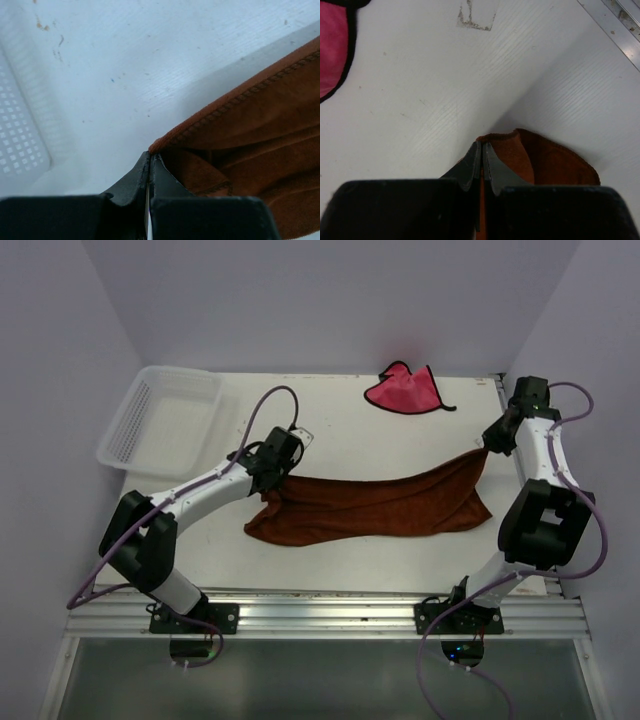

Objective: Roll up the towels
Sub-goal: Flatten the towel, then fold the towel

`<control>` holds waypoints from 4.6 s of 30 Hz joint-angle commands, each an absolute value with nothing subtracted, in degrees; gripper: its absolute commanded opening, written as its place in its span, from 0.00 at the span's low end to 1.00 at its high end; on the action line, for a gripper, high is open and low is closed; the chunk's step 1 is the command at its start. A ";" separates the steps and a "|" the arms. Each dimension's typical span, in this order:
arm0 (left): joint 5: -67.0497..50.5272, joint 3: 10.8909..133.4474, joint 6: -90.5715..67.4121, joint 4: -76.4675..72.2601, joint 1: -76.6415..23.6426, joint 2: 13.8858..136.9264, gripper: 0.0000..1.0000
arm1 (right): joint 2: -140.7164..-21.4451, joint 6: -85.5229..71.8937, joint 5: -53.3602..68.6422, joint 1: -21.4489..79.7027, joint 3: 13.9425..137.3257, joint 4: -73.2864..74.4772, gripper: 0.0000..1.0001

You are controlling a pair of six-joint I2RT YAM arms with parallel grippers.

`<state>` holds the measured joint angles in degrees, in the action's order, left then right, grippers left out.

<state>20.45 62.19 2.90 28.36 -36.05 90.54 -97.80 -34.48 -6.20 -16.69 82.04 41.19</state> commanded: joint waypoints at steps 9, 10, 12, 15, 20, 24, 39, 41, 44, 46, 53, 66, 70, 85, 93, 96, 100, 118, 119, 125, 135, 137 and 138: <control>34.10 67.06 5.62 26.37 -28.57 83.67 0.00 | -92.55 -35.77 -2.11 -15.03 89.37 45.08 0.00; 34.36 67.76 5.97 26.11 -27.96 83.50 0.00 | -93.33 -35.68 -1.94 -15.03 90.34 45.61 0.00; 35.15 68.46 6.42 25.93 -27.51 83.58 0.00 | -94.04 -35.60 -1.06 -15.03 93.07 46.92 0.00; 35.16 69.35 5.98 25.67 -27.07 82.97 0.00 | -93.87 -35.16 -0.35 -14.94 95.62 47.98 0.00; 34.63 66.45 4.93 23.47 -27.07 77.18 0.00 | -89.40 -34.54 -0.26 -15.03 96.95 50.53 0.00; 34.54 62.85 2.64 23.55 -27.07 70.33 0.00 | -82.47 -34.28 -0.44 -14.94 93.00 52.55 0.00; 24.53 62.57 -6.06 33.48 -27.16 44.57 0.00 | -63.55 -36.38 -4.66 -15.03 97.56 66.79 0.00; 23.56 63.11 -6.41 33.40 -27.16 43.86 0.00 | -62.93 -37.35 -4.75 -15.03 96.95 66.54 0.00; 24.34 62.06 -5.89 32.78 -27.16 44.91 0.00 | -64.50 -39.28 -4.57 -15.03 94.14 64.52 0.00; 25.48 60.21 -5.36 30.86 -27.16 47.63 0.00 | -66.09 -40.34 -4.13 -15.03 91.16 61.71 0.00; 28.65 60.81 -3.26 21.37 -27.07 65.80 0.00 | -78.12 -43.06 -3.34 -15.03 86.57 51.07 0.00; 27.69 71.99 3.96 13.98 -24.35 92.90 0.00 | -98.87 -40.61 -1.75 -15.03 89.39 41.40 0.00; 27.69 66.54 3.78 11.87 -24.35 91.94 0.00 | -98.70 -38.94 -2.90 -15.12 84.74 40.52 0.00; 27.07 58.18 1.06 14.41 -24.43 86.93 0.00 | -90.98 -35.77 -4.92 -16.70 74.62 41.40 0.00; 25.66 56.95 0.62 16.00 -24.70 85.43 0.00 | -87.72 -34.19 -6.86 -16.70 68.83 41.48 0.00; 26.27 56.51 0.53 16.70 -25.22 85.87 0.00 | -86.75 -33.66 -6.94 -16.70 66.55 41.05 0.00; 27.33 56.25 0.53 17.84 -26.10 86.83 0.00 | -85.96 -32.87 -7.82 -16.70 64.43 40.78 0.00; 31.20 54.49 -2.55 20.21 -30.67 90.35 0.00 | -86.48 -32.35 -7.91 -16.61 58.01 39.64 0.00; 31.20 54.49 -2.55 20.30 -30.76 90.44 0.00 | -86.75 -32.34 -7.65 -16.61 57.75 39.55 0.00; 31.38 54.40 -2.29 20.30 -31.72 90.79 0.00 | -87.45 -32.52 -7.03 -16.52 57.04 39.55 0.22; 32.52 54.32 -2.37 21.01 -32.78 90.97 0.00 | -81.92 -33.04 -10.97 -16.52 60.56 43.16 0.56; 32.52 54.40 -2.29 21.09 -33.13 90.97 0.00 | -79.64 -34.01 -10.90 -16.52 60.12 41.58 0.56; 32.61 54.40 -2.29 21.09 -33.22 90.97 0.00 | -78.76 -34.36 -10.20 -16.52 59.16 40.27 0.52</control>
<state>31.09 54.50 -1.06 21.06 -32.51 91.09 -83.26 -32.84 -8.45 -16.47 57.76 41.98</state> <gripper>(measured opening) 0.009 0.542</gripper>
